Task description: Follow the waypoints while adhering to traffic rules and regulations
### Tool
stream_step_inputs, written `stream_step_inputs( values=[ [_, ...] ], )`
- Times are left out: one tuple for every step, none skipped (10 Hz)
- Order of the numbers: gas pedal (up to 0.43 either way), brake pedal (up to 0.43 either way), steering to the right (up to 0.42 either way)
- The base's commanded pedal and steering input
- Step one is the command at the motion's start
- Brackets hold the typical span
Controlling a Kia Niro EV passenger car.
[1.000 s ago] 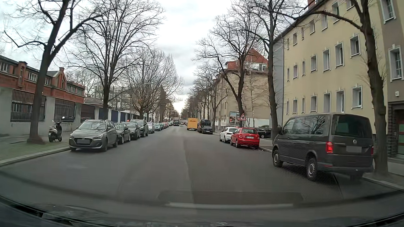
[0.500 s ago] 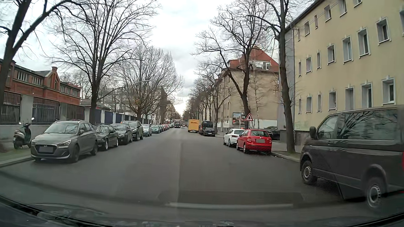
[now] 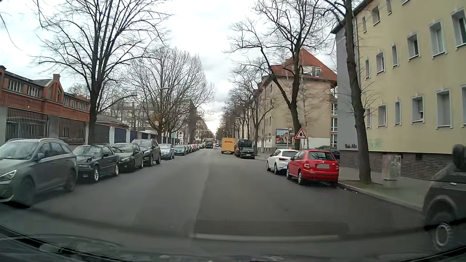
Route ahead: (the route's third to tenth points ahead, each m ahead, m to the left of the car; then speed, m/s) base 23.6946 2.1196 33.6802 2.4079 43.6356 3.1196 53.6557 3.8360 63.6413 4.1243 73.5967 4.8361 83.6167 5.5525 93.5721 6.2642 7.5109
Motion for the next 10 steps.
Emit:
stream_step_inputs(
  values=[
    [0.130, 0.012, -0.024],
    [0.130, 0.012, -0.026],
    [0.118, 0.012, -0.027],
    [0.110, 0.012, -0.028],
    [0.047, 0.018, -0.028],
    [0.039, 0.012, -0.028],
    [0.039, 0.012, -0.028],
    [0.039, 0.012, -0.026],
    [0.039, 0.018, -0.023],
    [0.039, 0.012, -0.019]
  ],
)
